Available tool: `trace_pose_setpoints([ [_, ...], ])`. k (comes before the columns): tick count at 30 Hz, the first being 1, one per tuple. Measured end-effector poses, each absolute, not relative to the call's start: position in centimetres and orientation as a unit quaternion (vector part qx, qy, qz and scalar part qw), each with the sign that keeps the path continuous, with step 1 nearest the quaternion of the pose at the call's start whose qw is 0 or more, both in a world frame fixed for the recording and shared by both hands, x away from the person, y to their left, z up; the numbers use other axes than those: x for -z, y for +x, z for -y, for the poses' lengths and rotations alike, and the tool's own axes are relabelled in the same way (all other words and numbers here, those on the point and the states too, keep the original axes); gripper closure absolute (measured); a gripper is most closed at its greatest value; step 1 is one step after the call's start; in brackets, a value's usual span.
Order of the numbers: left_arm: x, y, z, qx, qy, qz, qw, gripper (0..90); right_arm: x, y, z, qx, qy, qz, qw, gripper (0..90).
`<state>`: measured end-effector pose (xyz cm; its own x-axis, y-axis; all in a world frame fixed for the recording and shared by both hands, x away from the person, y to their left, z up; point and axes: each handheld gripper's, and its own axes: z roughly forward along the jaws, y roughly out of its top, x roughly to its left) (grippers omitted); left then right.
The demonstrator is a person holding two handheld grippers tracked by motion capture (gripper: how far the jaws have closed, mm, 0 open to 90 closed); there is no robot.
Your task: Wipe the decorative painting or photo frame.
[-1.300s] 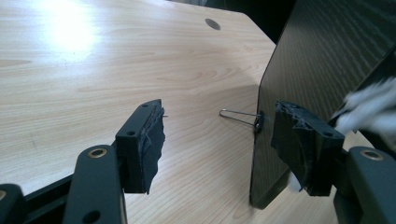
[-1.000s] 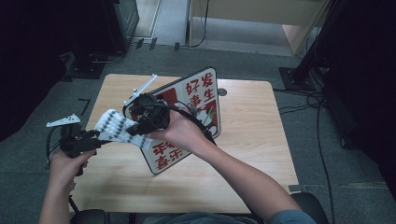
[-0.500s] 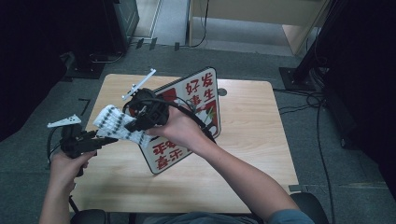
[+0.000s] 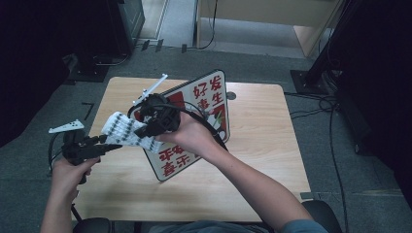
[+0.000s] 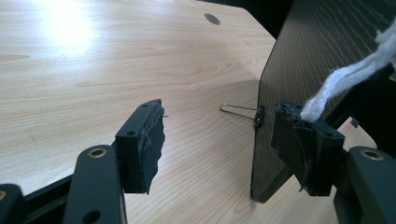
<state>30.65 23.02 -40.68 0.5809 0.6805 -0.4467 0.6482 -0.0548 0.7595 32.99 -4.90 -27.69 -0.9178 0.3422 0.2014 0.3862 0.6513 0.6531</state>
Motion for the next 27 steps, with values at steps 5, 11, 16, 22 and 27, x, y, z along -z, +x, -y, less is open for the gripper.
trace_pose_setpoints([
  [5, 40.7, 30.7, -23.0, -0.016, 0.726, -0.458, 0.513, 34.6, 28.1, 33.0, 5.0, 0.362, -0.201, 0.910, 0.032, 80.4],
  [11, 40.8, 30.7, -23.0, -0.016, 0.726, -0.458, 0.513, 34.6, 28.7, 32.9, 4.9, 0.357, -0.200, 0.912, 0.034, 80.3],
  [16, 40.8, 30.7, -23.0, -0.016, 0.726, -0.458, 0.513, 34.6, 29.1, 32.9, 5.0, 0.355, -0.202, 0.912, 0.039, 80.2],
  [22, 40.8, 30.7, -23.0, -0.016, 0.726, -0.457, 0.514, 34.6, 29.7, 32.9, 5.1, 0.353, -0.202, 0.913, 0.042, 80.1],
  [27, 40.8, 30.7, -23.0, -0.015, 0.726, -0.457, 0.513, 34.5, 30.3, 32.8, 5.3, 0.351, -0.202, 0.913, 0.044, 79.7],
])
